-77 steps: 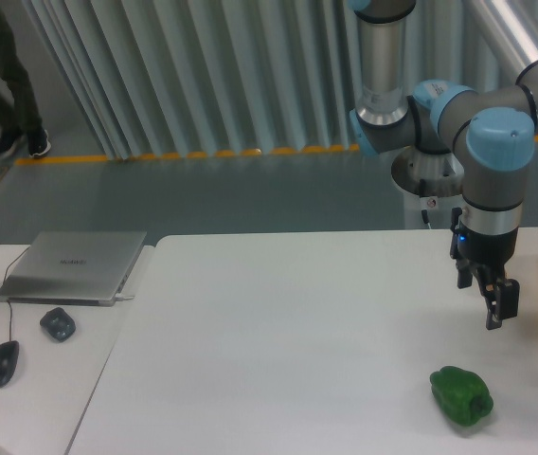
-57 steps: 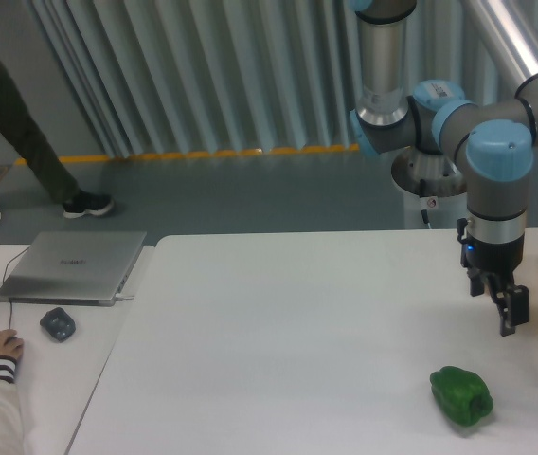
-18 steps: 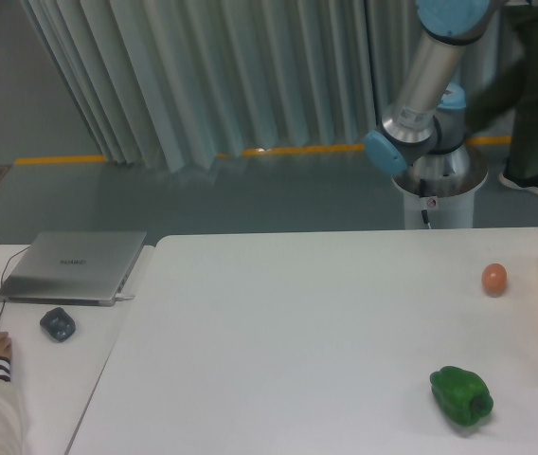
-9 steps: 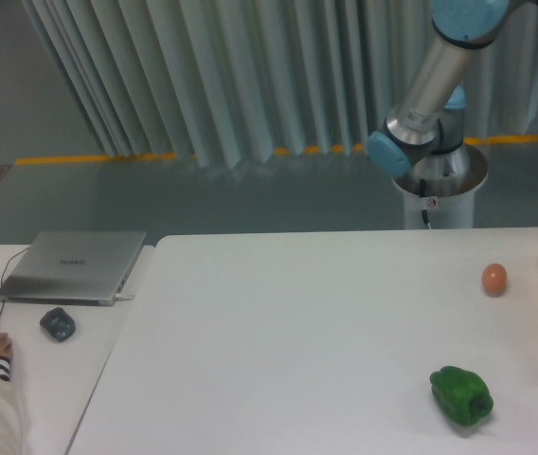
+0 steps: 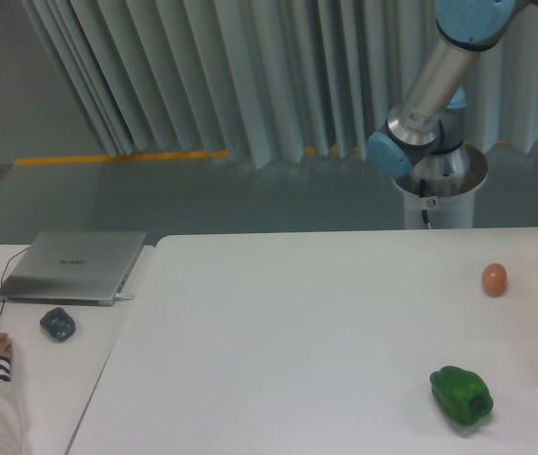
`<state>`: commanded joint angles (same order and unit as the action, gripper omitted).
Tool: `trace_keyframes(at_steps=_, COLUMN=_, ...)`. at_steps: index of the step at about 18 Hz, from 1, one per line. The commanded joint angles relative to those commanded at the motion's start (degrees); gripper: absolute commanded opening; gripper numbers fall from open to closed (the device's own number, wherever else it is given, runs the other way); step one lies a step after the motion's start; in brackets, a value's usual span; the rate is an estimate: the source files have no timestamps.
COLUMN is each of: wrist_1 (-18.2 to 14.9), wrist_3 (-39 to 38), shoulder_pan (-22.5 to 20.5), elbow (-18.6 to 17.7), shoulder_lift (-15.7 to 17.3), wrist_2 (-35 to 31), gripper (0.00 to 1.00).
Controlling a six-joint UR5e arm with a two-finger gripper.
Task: Place the red pepper on the table
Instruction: 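Raise the gripper and swing the arm away from the table, then bring the gripper holding a red pepper back over the table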
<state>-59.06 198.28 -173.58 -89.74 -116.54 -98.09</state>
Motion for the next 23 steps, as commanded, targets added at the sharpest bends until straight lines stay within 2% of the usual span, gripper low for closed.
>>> trace_keyframes(at_steps=3, wrist_1=-0.79, wrist_3=-0.7, shoulder_pan=0.09, elbow=0.7, shoulder_lift=0.7, wrist_2=-0.09, gripper=0.48)
trace_keyframes(at_steps=6, wrist_1=-6.75, wrist_3=-3.86, shoulder_pan=0.61, elbow=3.42, shoulder_lift=1.41, wrist_2=0.17, gripper=0.49)
trace_keyframes(at_steps=8, wrist_1=-8.96, wrist_3=-6.31, shoulder_pan=0.62, elbow=4.04, shoulder_lift=1.93, wrist_2=0.53, gripper=0.49)
trace_keyframes(at_steps=10, wrist_1=-12.47, wrist_3=-12.8, shoulder_pan=1.93, elbow=4.39, shoulder_lift=4.12, wrist_2=2.45, gripper=0.49)
trace_keyframes(at_steps=13, wrist_1=-19.58, wrist_3=-25.09, shoulder_pan=4.99, elbow=5.62, shoulder_lift=7.2, wrist_2=5.53, gripper=0.49)
trace_keyframes(at_steps=19, wrist_1=-24.78, wrist_3=-43.29, shoulder_pan=11.32, elbow=6.15, shoulder_lift=10.46, wrist_2=8.7, gripper=0.49)
trace_keyframes(at_steps=23, wrist_1=-25.75, wrist_3=-54.28, shoulder_pan=16.07, elbow=5.81, shoulder_lift=10.9, wrist_2=10.01, gripper=0.49)
